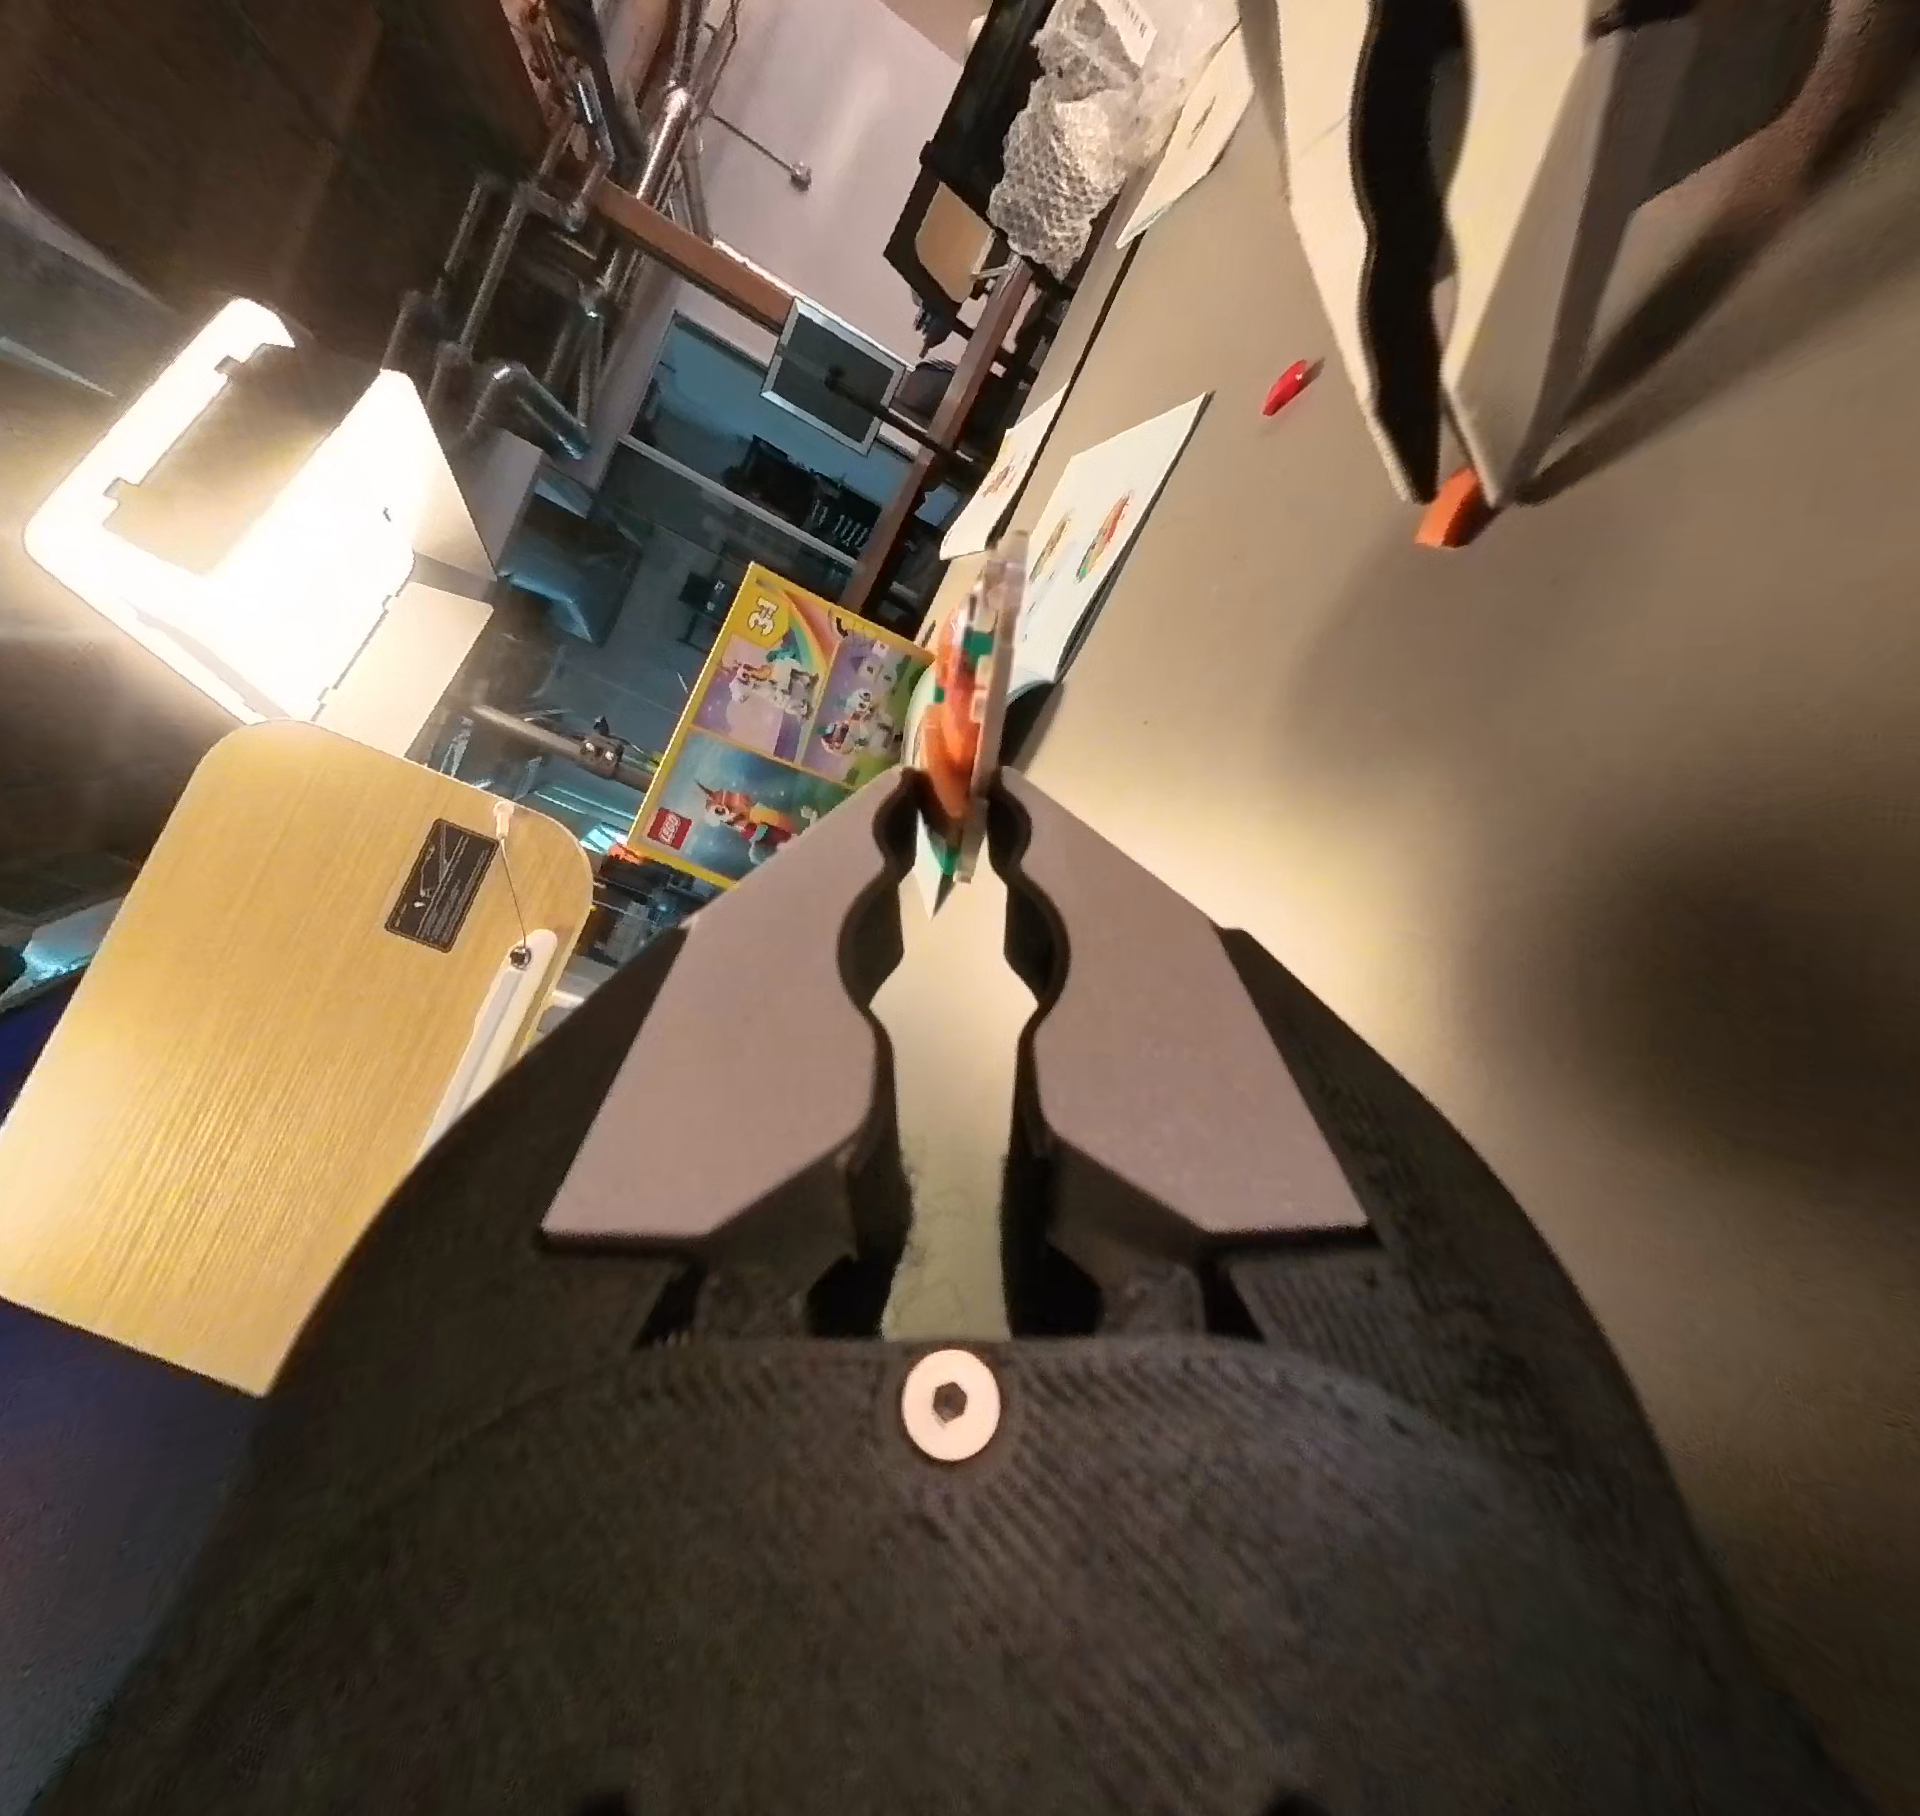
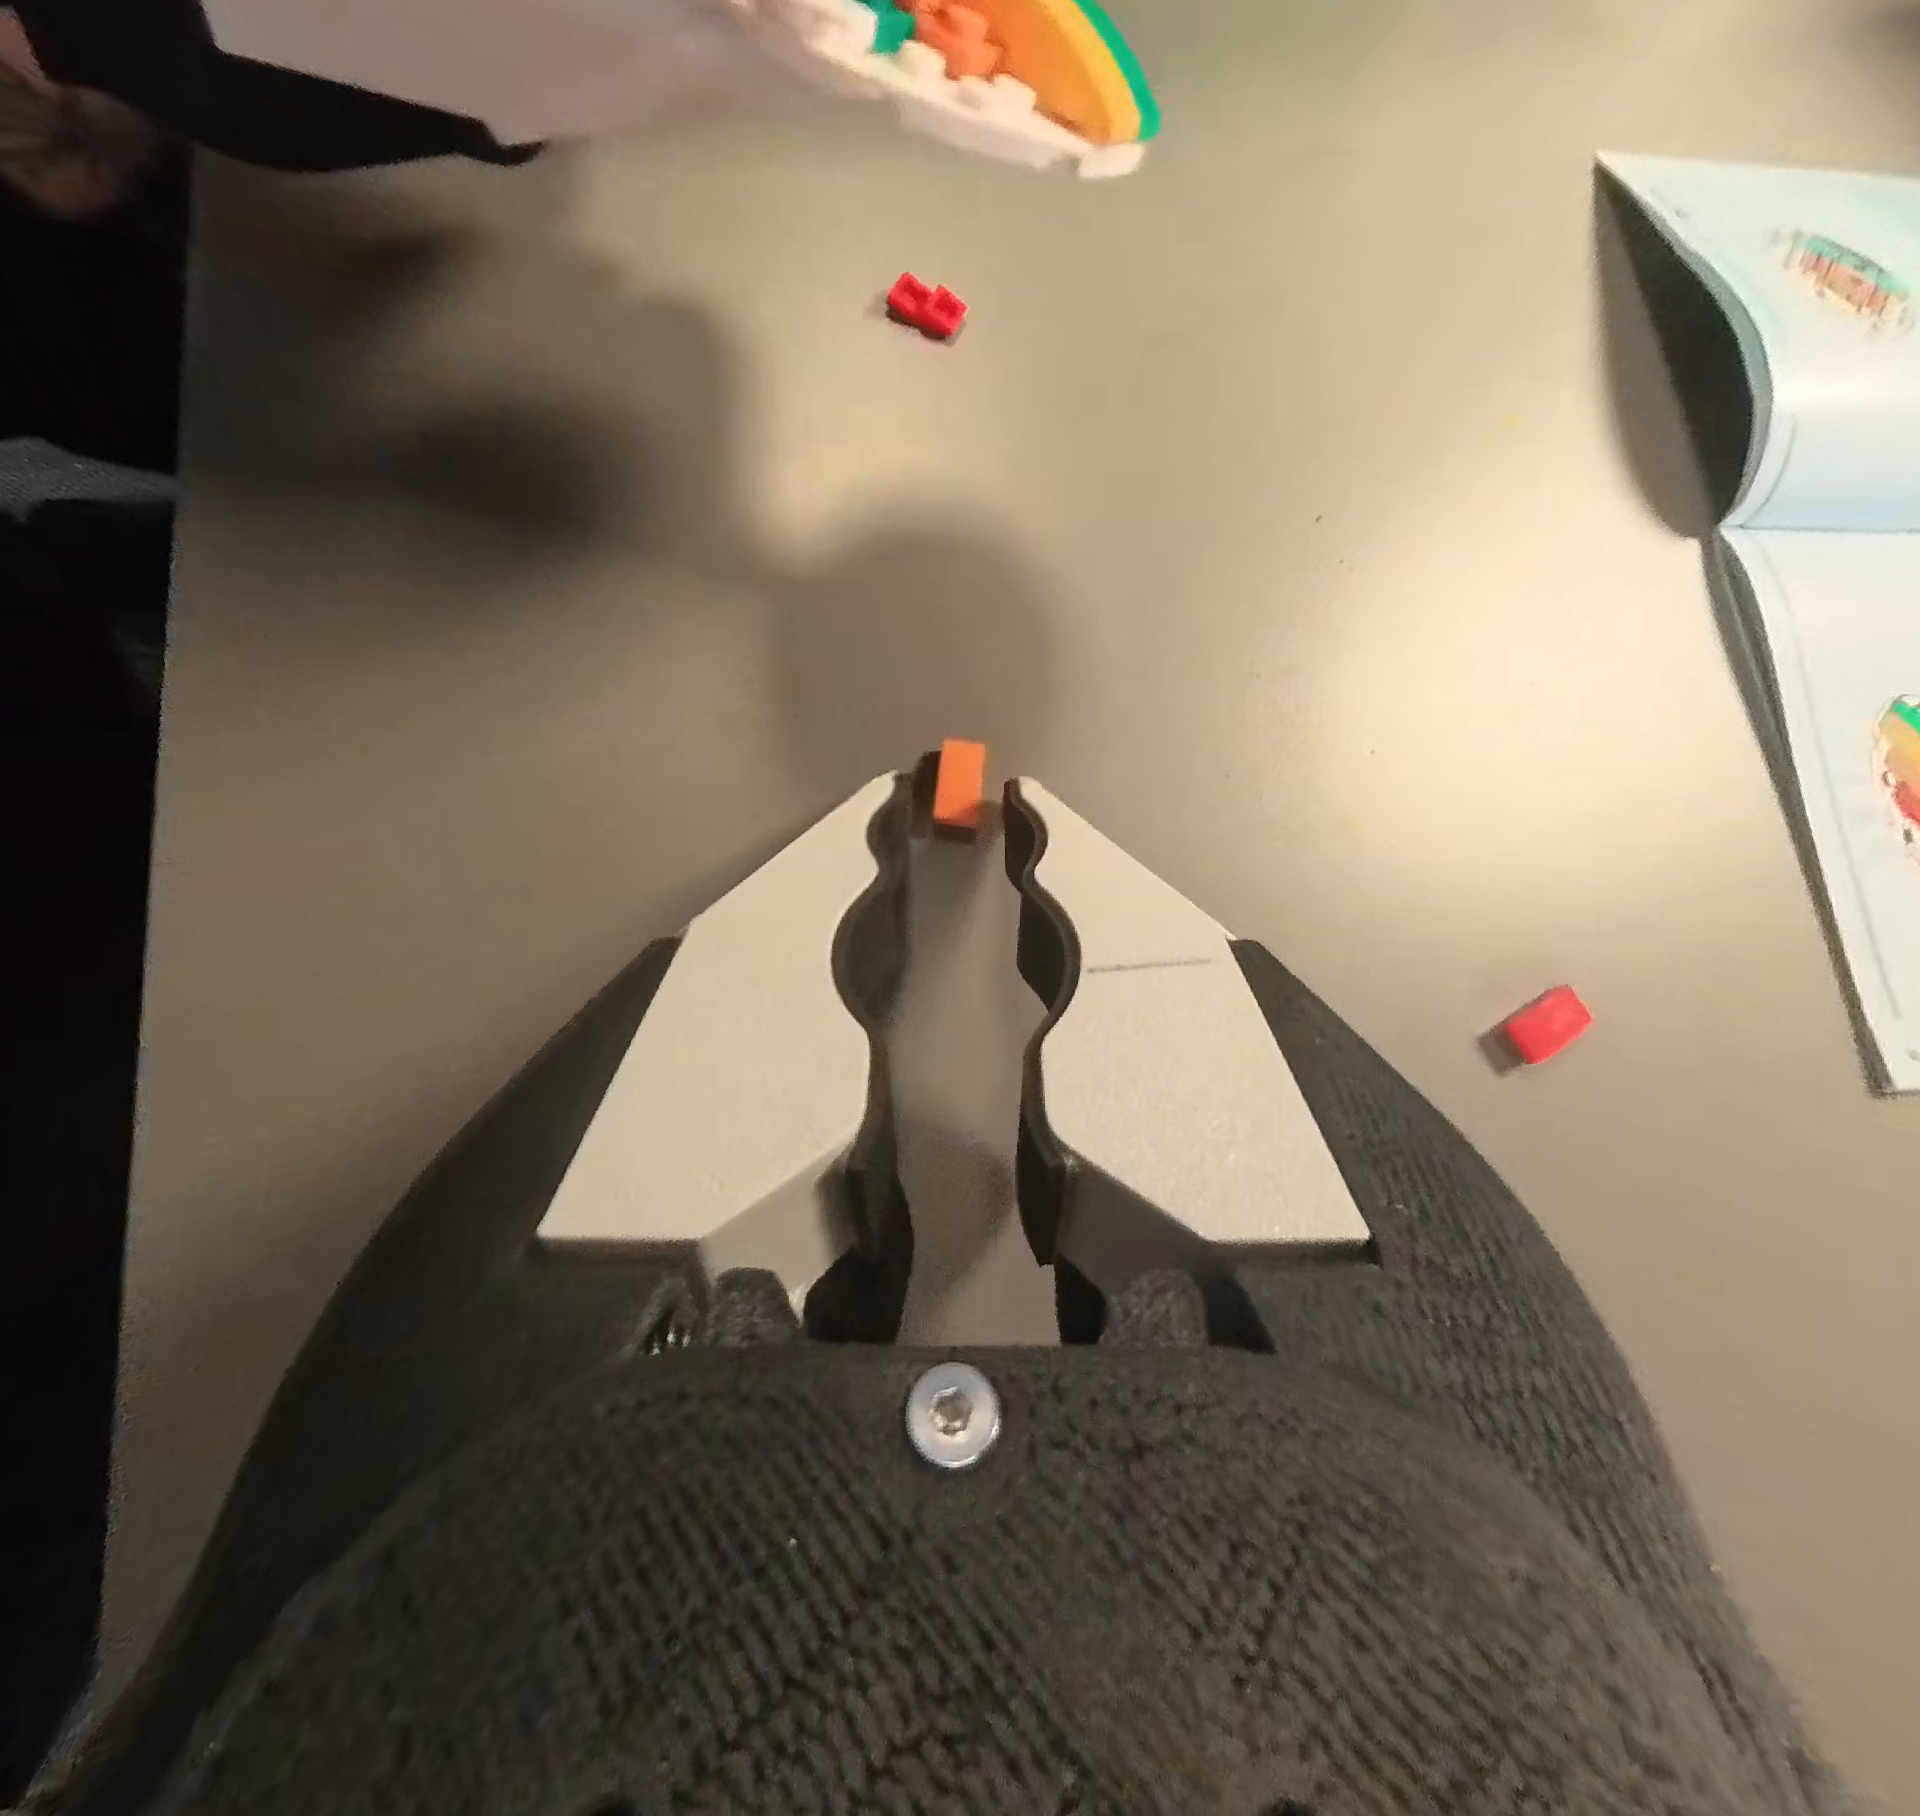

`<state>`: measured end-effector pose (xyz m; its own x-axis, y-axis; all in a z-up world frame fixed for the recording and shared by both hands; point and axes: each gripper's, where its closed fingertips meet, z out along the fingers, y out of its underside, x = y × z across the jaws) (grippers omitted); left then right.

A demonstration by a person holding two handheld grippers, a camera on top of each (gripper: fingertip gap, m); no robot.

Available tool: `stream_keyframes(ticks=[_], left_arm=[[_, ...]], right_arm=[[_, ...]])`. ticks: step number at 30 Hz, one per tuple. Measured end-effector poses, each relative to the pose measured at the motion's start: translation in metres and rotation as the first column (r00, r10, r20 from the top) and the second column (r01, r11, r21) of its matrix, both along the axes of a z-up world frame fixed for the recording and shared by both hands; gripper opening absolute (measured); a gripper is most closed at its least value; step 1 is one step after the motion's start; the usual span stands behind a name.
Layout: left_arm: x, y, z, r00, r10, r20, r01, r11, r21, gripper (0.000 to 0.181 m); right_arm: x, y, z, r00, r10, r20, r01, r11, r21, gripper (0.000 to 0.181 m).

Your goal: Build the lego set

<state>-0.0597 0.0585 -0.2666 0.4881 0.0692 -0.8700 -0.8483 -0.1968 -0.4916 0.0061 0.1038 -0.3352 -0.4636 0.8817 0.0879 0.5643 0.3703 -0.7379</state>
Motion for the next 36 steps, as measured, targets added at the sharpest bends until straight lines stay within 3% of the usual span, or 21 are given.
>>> stream_keyframes(ticks=[2, 5, 7, 11, 14, 19, 36], left_arm=[[0.004, 0.000, -0.002, 1.000, -0.019, -0.011, 0.019, 1.000, -0.009, 0.012], [0.013, 0.001, -0.004, 0.997, -0.068, -0.042, 0.067, 0.998, -0.023, 0.012], [0.024, 0.000, -0.006, 0.990, -0.126, -0.059, 0.125, 0.992, -0.030, 0.012], [0.038, -0.001, -0.007, 0.977, -0.201, -0.077, 0.199, 0.979, -0.036, 0.011], [0.046, -0.003, -0.008, 0.967, -0.244, -0.070, 0.242, 0.970, -0.040, 0.011], [0.050, -0.005, -0.008, 0.961, -0.269, -0.061, 0.267, 0.963, -0.043, 0.011], [0.053, -0.007, -0.008, 0.956, -0.285, -0.073, 0.282, 0.958, -0.044, 0.011]], right_arm=[[0.000, 0.000, -0.001, 1.000, 0.005, 0.019, -0.004, 1.000, -0.030, 0.006], [-0.003, 0.006, 0.007, 1.000, 0.027, 0.002, -0.027, 0.999, -0.019, 0.006], [-0.010, 0.011, 0.033, 0.993, 0.072, -0.092, -0.072, 0.997, 0.008, 0.006], [-0.005, -0.017, 0.080, 0.935, 0.294, -0.196, -0.308, 0.951, -0.042, 0.006], [-0.004, -0.028, 0.078, 0.900, 0.403, -0.168, -0.400, 0.915, 0.054, 0.006], [0.001, -0.043, 0.073, 0.862, 0.492, -0.118, -0.491, 0.870, 0.038, 0.006], [0.003, -0.041, 0.069, 0.860, 0.502, -0.089, -0.498, 0.865, 0.058, 0.010]])
